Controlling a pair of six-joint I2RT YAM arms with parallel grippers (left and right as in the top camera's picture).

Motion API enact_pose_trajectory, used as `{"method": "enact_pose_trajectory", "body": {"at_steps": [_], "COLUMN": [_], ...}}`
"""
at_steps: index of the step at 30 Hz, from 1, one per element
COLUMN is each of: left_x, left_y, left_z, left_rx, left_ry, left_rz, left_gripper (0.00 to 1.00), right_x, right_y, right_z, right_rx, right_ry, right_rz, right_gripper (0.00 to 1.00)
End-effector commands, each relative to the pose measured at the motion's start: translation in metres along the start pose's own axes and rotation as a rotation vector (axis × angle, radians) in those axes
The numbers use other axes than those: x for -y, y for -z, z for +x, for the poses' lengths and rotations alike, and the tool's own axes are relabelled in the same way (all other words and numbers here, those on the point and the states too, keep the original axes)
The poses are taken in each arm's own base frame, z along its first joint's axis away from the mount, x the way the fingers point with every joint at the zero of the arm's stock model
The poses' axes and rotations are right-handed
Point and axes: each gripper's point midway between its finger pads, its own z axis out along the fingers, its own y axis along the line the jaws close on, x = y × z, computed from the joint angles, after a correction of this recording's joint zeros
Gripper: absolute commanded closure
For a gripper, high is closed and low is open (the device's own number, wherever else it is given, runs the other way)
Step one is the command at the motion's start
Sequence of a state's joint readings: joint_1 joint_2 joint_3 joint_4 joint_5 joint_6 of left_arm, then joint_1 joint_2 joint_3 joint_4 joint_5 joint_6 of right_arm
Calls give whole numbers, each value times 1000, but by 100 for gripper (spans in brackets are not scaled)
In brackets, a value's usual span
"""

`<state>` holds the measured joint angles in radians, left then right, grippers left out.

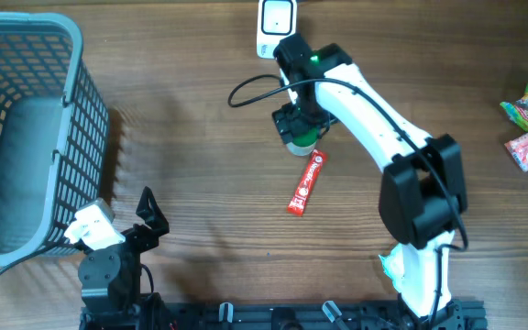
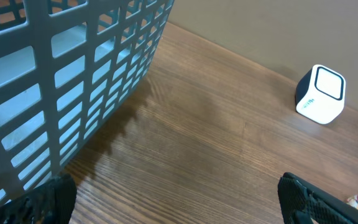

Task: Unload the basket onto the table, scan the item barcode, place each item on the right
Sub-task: 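Grasp the green-lidded jar by its lid with the right gripper, then lift the jar and move it toward the scanner, right gripper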

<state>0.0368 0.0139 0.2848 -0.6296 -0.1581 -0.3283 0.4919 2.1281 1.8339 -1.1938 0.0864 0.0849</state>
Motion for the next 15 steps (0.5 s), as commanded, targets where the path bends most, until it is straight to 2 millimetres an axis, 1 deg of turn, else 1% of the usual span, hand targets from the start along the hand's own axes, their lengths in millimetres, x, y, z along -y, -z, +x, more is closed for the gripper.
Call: {"method": "enact_pose_trajectory", "body": {"at_steps": [1, 2, 4, 7, 10, 11, 14, 15], "left_x": [1, 1, 1, 1, 1, 1, 1, 1], "left_y": [0, 0, 0, 0, 0, 0, 0, 0], "left_z": [-1, -1, -1, -1, -1, -1, -1, -1], "left_rx": [7, 7, 7, 7, 7, 7, 7, 7], "left_ry": [8, 8, 8, 8, 8, 8, 8, 8], "left_rz": [7, 7, 7, 7, 7, 7, 7, 7], "left_gripper": [0, 0, 0, 0, 0, 0, 0, 0], "right_x": [-16, -22, -24, -22, -22, -22, -24, -25], "right_y": [52, 55, 55, 53, 50, 47, 39, 32], "right_z": [-16, -17, -11, 12, 17, 15, -1, -1], "right_rx": [131, 128, 84, -44, -87, -87, -51, -69], "right_ry": [-124, -185, -385, -831, -1120, -1205, -1282, -1346], "right_rz": [-132, -176, -194, -167, -151, -153, -188, -178], "right_gripper": [0, 0, 0, 0, 0, 0, 1, 0]}}
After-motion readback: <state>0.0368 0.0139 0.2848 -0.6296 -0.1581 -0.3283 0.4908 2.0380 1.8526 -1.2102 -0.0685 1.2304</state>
